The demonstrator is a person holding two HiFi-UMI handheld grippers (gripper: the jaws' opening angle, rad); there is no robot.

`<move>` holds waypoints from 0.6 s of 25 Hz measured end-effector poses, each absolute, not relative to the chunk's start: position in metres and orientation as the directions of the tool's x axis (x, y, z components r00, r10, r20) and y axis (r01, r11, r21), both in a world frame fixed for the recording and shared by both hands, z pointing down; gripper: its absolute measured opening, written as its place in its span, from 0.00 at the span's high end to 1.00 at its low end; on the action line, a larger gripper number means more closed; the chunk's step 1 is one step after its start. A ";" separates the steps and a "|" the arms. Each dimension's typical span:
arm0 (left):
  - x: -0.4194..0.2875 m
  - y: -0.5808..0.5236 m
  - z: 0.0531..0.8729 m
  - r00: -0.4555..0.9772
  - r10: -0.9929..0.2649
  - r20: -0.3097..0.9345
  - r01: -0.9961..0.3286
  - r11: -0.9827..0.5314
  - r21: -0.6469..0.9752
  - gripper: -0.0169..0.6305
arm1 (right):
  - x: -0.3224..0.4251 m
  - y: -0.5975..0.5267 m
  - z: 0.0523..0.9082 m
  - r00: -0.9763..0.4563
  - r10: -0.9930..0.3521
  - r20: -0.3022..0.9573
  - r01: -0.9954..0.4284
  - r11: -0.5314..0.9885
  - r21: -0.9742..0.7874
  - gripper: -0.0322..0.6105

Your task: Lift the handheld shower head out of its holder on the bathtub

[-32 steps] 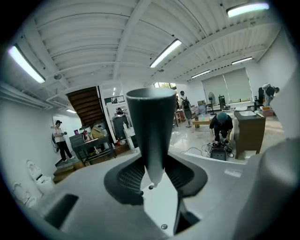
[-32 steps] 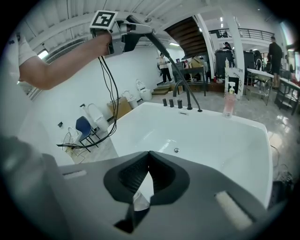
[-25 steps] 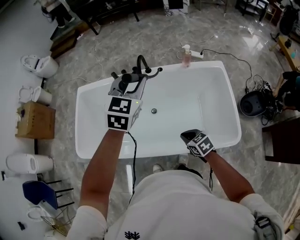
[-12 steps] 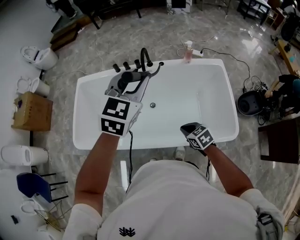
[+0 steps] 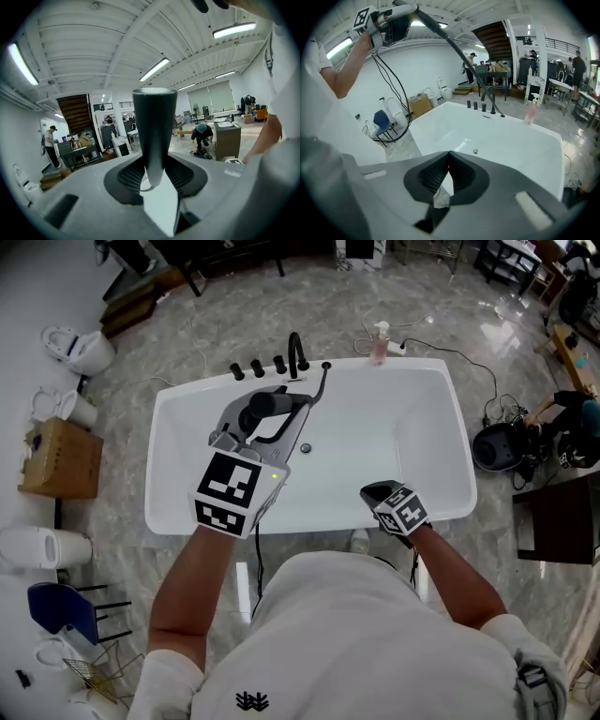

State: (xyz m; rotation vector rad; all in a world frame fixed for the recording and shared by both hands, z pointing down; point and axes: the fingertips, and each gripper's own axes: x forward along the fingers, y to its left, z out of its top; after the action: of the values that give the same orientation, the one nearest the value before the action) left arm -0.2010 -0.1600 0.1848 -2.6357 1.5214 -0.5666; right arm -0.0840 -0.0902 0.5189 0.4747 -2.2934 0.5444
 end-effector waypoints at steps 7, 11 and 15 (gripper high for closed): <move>-0.211 -0.147 0.179 0.464 -0.840 0.279 -0.823 -0.526 -0.214 0.76 | -0.096 -0.081 0.516 -0.676 -0.181 0.714 -0.482 0.842 -0.243 0.93; -0.215 -0.140 0.179 0.472 -0.837 0.279 -0.822 -0.531 -0.203 0.76 | -0.100 -0.077 0.515 -0.674 -0.182 0.716 -0.483 0.842 -0.241 0.93; -0.219 -0.139 0.182 0.473 -0.834 0.284 -0.823 -0.533 -0.195 0.76 | -0.101 -0.075 0.515 -0.669 -0.186 0.719 -0.489 0.839 -0.238 0.93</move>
State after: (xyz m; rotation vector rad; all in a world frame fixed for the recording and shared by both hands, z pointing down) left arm -0.2189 -0.1393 0.1823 -2.6689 1.5027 -0.5423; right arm -0.1015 -0.0754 0.5147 0.4900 -2.2923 0.5437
